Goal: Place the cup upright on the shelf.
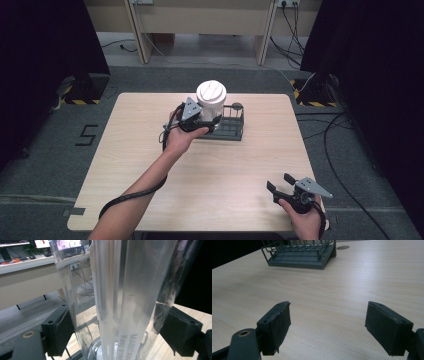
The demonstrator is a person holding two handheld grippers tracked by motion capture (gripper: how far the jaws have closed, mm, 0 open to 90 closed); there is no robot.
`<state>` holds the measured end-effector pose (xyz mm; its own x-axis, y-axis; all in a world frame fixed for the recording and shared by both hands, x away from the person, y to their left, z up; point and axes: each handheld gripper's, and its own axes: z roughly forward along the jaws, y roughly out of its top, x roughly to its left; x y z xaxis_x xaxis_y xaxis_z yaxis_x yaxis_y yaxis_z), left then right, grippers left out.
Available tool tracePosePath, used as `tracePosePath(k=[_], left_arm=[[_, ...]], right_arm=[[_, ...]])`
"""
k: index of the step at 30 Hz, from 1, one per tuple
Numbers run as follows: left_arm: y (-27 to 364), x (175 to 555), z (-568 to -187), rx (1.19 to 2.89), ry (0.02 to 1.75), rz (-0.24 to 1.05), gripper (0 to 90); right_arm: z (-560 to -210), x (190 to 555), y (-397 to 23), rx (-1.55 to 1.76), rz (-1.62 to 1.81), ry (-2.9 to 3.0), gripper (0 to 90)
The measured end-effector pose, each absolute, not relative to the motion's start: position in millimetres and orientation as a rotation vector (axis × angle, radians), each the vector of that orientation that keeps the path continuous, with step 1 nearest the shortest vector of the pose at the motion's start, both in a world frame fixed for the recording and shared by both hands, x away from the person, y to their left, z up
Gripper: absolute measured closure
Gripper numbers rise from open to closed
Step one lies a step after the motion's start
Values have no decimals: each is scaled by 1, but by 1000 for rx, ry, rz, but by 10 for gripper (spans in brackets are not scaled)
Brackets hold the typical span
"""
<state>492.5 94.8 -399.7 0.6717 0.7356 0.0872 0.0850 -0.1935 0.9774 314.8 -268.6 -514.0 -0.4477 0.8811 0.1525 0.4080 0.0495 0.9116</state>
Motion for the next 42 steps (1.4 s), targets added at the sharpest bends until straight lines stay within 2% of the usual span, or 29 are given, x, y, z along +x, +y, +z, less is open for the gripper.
tracePosePath(k=[25, 42], left_arm=[[90, 524, -396, 1689, 724, 732, 178], [83, 541, -408, 1688, 792, 723, 178]], right_arm=[[-514, 315, -269, 1304, 1398, 1880, 210], [-514, 315, -268, 1296, 1393, 1887, 210]])
